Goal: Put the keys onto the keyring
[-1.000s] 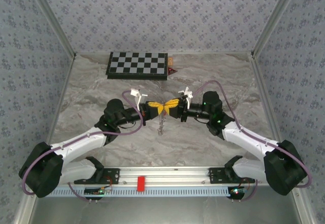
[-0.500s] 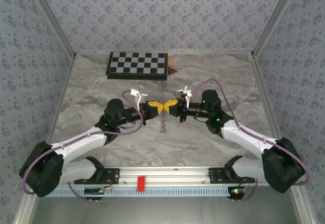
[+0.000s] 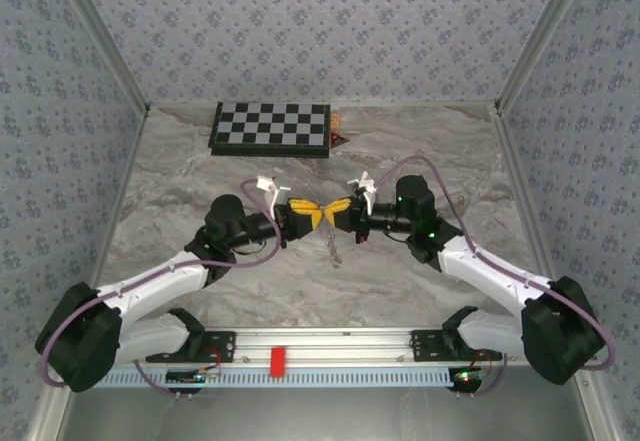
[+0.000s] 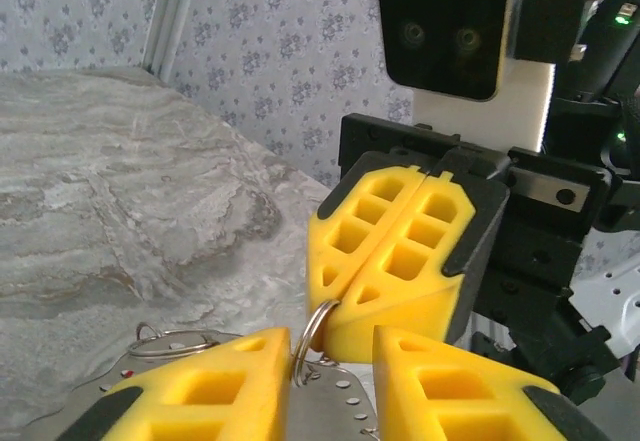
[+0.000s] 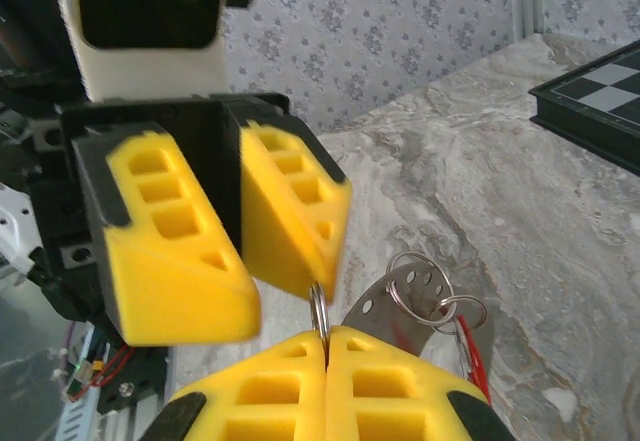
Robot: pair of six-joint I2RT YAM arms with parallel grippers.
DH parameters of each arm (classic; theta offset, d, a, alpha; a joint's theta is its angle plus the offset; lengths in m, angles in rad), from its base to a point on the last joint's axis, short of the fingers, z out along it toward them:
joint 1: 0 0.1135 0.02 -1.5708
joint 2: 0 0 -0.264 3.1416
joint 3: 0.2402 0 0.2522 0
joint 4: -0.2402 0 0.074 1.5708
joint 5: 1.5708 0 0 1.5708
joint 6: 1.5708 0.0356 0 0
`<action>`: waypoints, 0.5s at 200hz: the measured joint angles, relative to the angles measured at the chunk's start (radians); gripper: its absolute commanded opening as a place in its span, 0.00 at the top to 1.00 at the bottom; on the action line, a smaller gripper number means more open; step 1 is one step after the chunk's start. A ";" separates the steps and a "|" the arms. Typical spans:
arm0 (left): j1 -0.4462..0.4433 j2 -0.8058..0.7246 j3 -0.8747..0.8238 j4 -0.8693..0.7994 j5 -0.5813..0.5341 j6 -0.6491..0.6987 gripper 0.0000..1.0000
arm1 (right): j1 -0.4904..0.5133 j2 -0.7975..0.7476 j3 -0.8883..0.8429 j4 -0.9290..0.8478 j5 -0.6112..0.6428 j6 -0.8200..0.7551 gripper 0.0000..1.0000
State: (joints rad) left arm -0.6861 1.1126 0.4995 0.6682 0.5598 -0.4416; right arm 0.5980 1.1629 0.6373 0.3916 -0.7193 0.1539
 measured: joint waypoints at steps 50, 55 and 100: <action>0.021 -0.065 0.000 -0.100 0.000 0.074 0.71 | 0.003 -0.014 0.069 -0.222 0.064 -0.126 1.00; 0.021 -0.068 0.000 -0.118 0.000 0.086 0.71 | 0.005 -0.014 0.080 -0.249 0.074 -0.140 1.00; 0.021 -0.072 0.000 -0.256 0.000 0.179 0.71 | 0.060 0.003 0.206 -0.493 0.169 -0.270 1.00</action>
State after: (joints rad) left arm -0.6655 1.0405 0.4999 0.4118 0.5602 -0.2623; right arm 0.6575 1.1660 0.8429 -0.1013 -0.5499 -0.1158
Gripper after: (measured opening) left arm 0.289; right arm 0.040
